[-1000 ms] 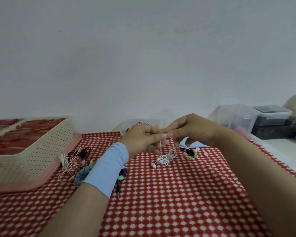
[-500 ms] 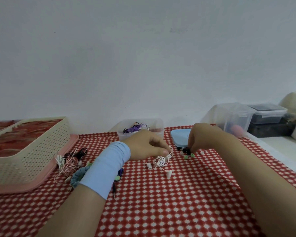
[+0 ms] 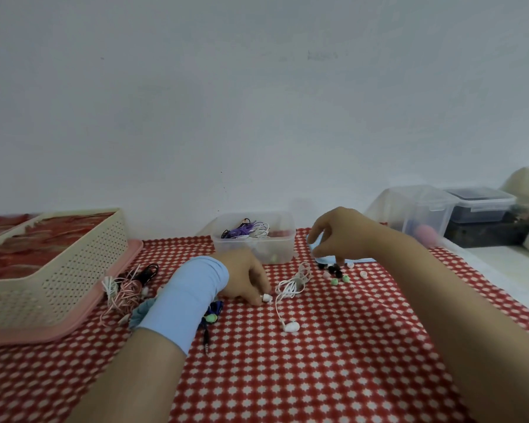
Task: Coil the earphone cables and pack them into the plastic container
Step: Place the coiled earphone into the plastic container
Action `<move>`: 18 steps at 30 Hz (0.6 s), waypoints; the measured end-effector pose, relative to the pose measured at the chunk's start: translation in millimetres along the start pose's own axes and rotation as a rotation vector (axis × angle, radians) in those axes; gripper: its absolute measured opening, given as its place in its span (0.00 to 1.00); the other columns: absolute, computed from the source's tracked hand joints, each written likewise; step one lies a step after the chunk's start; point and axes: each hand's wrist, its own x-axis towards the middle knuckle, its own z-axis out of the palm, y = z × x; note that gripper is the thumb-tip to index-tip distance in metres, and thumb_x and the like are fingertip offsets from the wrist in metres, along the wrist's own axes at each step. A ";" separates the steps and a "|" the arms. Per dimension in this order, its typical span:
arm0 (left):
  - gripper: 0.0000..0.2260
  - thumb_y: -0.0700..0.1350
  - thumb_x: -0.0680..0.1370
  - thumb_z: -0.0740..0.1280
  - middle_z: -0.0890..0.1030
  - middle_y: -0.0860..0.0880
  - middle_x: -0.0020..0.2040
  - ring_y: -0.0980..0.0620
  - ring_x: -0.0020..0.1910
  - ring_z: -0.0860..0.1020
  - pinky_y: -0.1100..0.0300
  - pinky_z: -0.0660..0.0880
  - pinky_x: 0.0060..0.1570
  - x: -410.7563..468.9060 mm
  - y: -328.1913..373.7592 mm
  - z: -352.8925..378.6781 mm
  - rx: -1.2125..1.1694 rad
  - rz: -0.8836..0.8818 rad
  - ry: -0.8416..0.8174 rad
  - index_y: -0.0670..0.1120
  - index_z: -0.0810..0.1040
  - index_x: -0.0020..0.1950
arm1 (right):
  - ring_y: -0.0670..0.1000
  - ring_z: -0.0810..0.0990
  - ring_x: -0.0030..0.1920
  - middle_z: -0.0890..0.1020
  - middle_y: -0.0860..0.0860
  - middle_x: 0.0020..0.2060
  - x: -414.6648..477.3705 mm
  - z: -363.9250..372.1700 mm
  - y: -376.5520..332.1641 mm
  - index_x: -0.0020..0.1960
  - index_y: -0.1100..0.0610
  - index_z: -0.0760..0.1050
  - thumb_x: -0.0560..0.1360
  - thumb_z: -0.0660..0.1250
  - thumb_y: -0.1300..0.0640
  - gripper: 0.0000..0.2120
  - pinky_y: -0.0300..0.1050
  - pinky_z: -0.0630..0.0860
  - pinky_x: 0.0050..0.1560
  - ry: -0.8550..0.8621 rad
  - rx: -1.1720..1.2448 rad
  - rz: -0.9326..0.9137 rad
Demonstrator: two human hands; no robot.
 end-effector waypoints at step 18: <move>0.07 0.39 0.77 0.70 0.85 0.42 0.48 0.50 0.40 0.82 0.61 0.77 0.31 1.2 -5.1 0.2 -1.100 0.133 0.354 0.40 0.81 0.54 | 0.48 0.79 0.31 0.88 0.53 0.45 -9.5 22.2 -29.2 0.52 0.56 0.87 0.79 0.70 0.60 0.07 0.38 0.71 0.26 -0.061 0.659 -0.006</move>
